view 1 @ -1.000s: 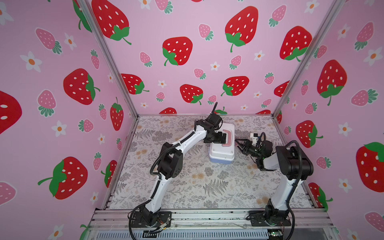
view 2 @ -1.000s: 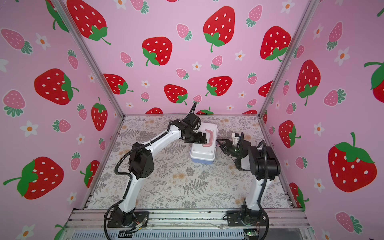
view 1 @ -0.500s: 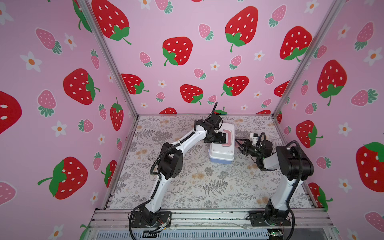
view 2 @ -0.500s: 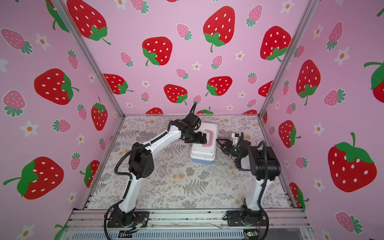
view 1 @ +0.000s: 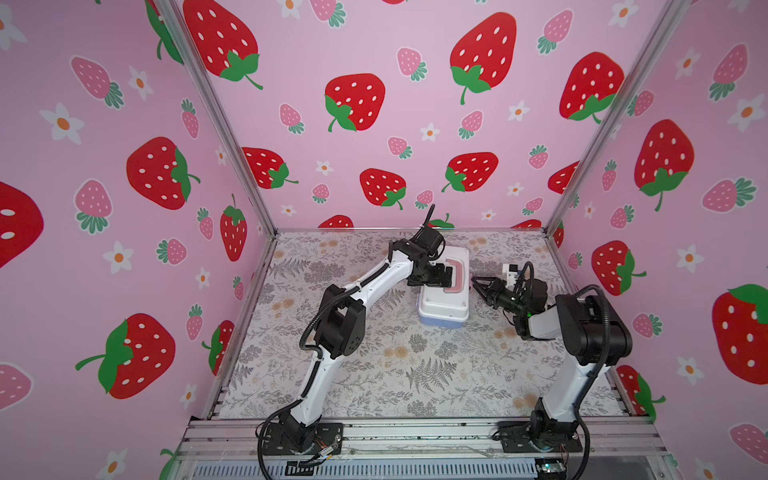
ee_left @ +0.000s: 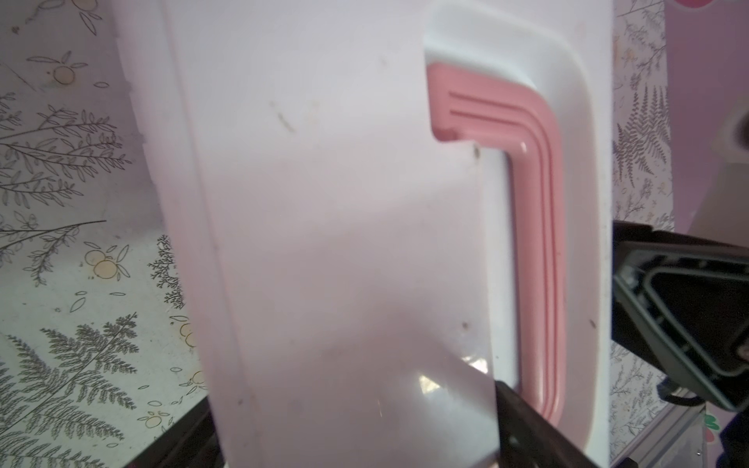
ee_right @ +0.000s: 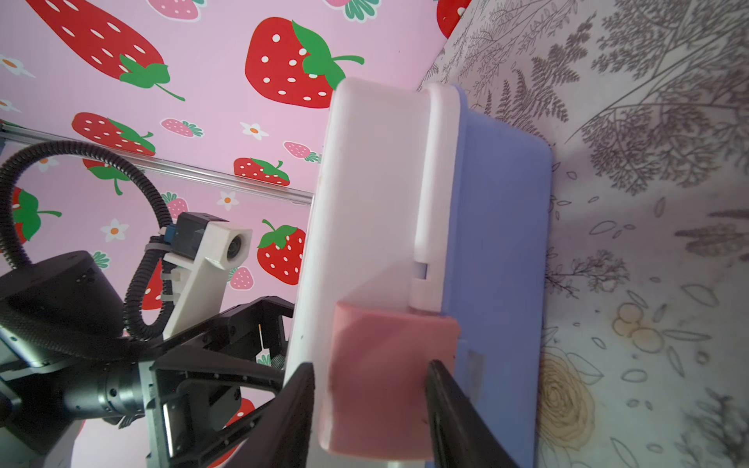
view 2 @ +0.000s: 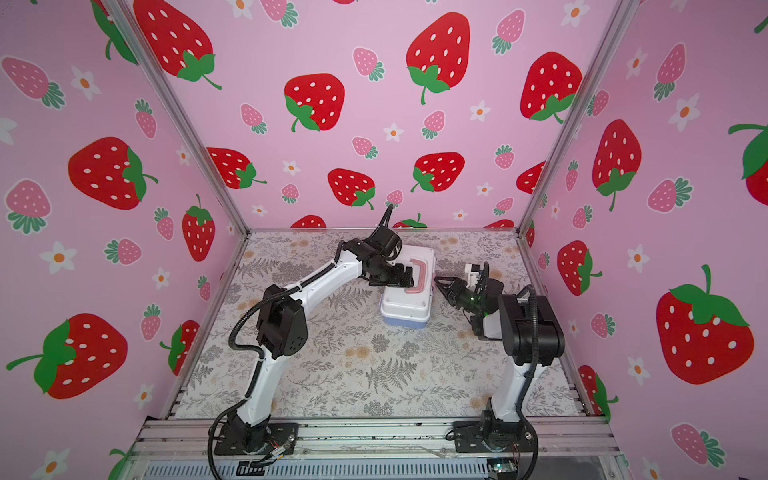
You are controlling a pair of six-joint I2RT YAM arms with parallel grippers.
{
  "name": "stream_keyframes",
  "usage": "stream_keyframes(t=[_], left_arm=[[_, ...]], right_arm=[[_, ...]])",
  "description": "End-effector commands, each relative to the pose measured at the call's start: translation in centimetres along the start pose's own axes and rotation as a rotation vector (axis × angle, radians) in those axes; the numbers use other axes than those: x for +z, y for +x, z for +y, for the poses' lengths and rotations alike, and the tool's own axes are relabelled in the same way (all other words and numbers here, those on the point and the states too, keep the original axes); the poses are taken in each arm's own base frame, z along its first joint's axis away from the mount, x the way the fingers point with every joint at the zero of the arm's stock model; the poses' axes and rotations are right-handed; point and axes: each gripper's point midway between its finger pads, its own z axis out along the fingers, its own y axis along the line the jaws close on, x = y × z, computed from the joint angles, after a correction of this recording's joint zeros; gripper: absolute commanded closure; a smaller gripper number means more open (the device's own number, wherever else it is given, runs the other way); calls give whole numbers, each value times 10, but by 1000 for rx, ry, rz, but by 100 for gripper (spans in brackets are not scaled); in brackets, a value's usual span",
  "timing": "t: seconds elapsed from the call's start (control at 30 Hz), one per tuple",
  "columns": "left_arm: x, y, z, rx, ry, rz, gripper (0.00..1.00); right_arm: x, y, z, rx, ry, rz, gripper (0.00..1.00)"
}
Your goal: Pack the tool kit
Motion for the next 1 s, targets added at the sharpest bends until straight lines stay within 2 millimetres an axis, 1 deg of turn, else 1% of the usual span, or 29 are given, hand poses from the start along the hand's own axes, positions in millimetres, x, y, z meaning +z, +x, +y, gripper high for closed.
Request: stream_keyframes(t=[0.0, 0.23, 0.37, 0.4, 0.47, 0.53, 0.6, 0.7, 0.73, 0.77, 0.87, 0.97], left_arm=[[48, 67, 20, -52, -37, 248, 3], [48, 66, 19, -53, -36, 248, 3], [50, 68, 20, -54, -37, 253, 3], [50, 68, 20, -54, -37, 253, 3], [50, 68, 20, -54, -36, 255, 3], [50, 68, 19, -53, -33, 254, 3], [51, 68, 19, -54, -31, 256, 3], [51, 68, 18, -53, -27, 256, 3], [50, 68, 18, -52, -26, 256, 3], [51, 68, 18, -52, -26, 258, 3], [52, 69, 19, -54, -26, 260, 3], [54, 70, 19, -57, -27, 265, 3]], right_arm=[[0, 0, 1, -9, -25, -2, 56], [4, 0, -4, -15, -11, 16, 57], [7, 1, -5, -21, -7, 32, 49], [8, 1, -6, -20, -3, 33, 45], [9, 2, -9, -19, 5, 39, 43], [10, 3, -11, -19, 10, 40, 43], [10, 3, -13, -17, 15, 40, 47], [12, 3, -16, -14, 18, 38, 48], [12, 3, -16, -13, 19, 39, 51], [13, 2, -16, -13, 18, 40, 52], [14, 3, -21, -12, 32, 44, 52], [15, 4, -26, -30, 69, 51, 49]])
